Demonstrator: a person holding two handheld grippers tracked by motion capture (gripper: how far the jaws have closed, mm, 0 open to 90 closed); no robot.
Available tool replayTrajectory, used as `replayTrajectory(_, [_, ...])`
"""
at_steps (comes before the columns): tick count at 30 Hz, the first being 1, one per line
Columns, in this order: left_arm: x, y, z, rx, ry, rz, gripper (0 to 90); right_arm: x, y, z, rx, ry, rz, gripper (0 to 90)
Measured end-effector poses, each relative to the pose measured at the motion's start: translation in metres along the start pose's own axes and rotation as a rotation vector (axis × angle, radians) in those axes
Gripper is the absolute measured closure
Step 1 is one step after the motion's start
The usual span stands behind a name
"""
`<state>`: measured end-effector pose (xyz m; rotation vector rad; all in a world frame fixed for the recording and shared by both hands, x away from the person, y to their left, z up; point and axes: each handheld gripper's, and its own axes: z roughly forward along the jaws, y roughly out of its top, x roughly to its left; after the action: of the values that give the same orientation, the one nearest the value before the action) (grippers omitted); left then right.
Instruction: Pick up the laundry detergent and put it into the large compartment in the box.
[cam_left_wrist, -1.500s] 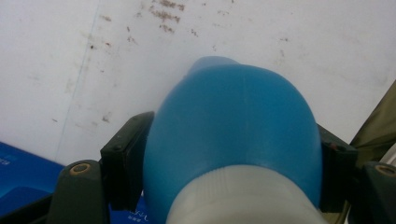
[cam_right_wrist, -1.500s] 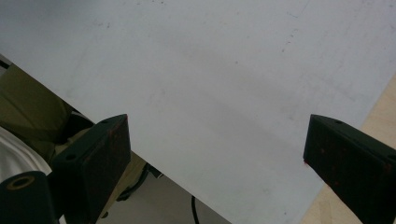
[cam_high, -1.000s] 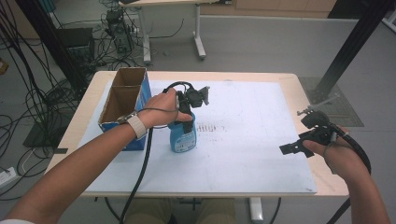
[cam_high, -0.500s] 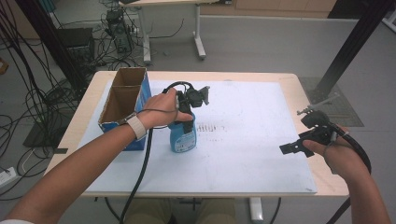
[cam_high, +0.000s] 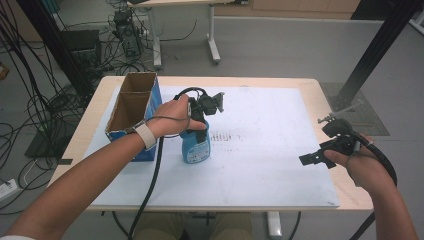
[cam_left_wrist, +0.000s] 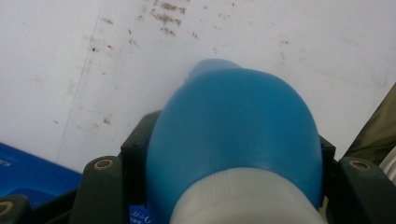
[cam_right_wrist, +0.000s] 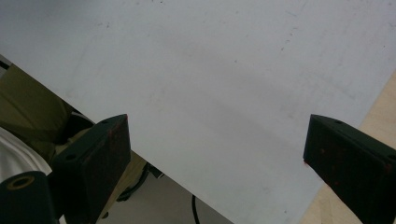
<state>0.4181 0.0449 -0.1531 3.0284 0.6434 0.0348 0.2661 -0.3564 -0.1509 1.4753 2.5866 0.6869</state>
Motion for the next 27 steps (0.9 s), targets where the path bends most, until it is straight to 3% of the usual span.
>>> replayTrajectory(27, [0.0016, -0.0015, 0.0004, -0.006, -0.009, -0.011, 38.8, 0.0022, 0.0023, 0.0002, 0.002, -0.003, -0.001, 7.5])
